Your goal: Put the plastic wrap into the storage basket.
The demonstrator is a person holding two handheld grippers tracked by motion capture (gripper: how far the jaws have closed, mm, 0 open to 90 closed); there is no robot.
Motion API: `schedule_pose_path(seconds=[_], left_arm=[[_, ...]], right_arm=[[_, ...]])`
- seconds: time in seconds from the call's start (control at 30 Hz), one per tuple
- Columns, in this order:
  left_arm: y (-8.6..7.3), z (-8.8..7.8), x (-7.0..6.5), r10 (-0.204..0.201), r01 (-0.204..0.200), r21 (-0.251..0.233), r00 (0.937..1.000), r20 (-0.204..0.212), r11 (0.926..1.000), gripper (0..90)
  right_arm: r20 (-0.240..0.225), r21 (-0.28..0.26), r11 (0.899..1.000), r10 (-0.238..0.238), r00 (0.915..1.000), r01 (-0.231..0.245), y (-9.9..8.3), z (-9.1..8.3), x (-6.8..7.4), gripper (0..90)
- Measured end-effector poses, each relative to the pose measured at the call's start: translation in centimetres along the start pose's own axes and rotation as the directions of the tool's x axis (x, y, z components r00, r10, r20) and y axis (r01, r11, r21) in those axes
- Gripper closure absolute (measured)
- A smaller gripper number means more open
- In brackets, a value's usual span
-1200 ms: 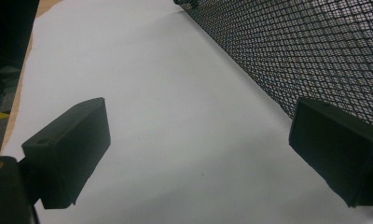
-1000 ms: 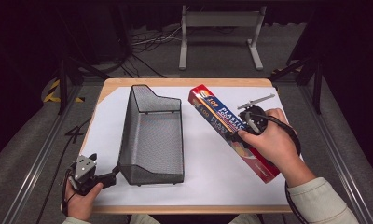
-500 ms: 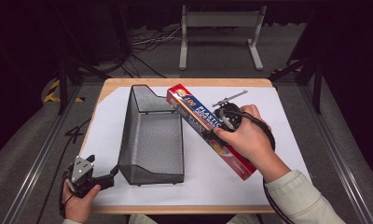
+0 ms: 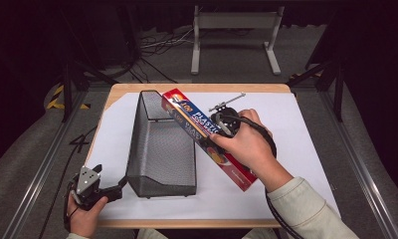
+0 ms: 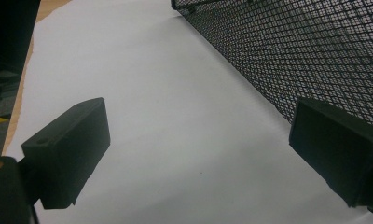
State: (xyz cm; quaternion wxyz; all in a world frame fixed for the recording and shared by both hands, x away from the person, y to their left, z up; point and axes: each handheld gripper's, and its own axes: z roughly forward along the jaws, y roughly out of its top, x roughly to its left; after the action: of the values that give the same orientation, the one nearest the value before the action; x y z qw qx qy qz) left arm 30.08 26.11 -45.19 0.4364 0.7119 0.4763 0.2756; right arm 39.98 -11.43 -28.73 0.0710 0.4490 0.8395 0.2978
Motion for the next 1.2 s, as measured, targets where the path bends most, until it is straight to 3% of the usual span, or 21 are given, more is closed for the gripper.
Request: schedule_pose_path(seconds=[0.47,0.67,0.8,1.03,1.1,1.2], left_arm=[[0.1,0.2,0.0,0.006,-0.006,-0.003,0.9999,0.009,1.0,6.2],[0.1,0.1,0.0,0.002,-0.002,-0.006,1.0,0.009,1.0,6.2],[0.0,0.1,0.1,-0.002,0.002,-0.005,1.0,0.007,1.0,6.2],[-0.1,-0.1,0.2,-0.003,0.003,-0.009,1.0,0.002,1.0,6.2],[-0.1,-0.1,0.2,-0.002,0.002,-0.008,1.0,0.002,1.0,6.2],[-0.1,-0.2,0.2,-0.005,0.005,-0.006,1.0,0.0,1.0,6.2]], right_arm=[[0.004,-0.027,0.998,0.048,0.9988,-0.048,1.6,1.2,2.2,39.2],[0.025,-0.041,0.996,0.075,0.9969,-0.073,2.1,2.6,3.2,39.3],[-0.005,-0.05,0.993,0.105,0.9944,-0.106,2.2,3.6,3.5,39.3],[-0.011,-0.039,0.993,0.115,0.9933,-0.115,2.4,5.1,4.3,39.3],[-0.032,-0.03,0.99,0.138,0.99,-0.139,2.5,5.5,4.2,39.3],[-0.028,-0.03,0.989,0.147,0.9887,-0.148,2.5,6.1,4.3,39.3]])
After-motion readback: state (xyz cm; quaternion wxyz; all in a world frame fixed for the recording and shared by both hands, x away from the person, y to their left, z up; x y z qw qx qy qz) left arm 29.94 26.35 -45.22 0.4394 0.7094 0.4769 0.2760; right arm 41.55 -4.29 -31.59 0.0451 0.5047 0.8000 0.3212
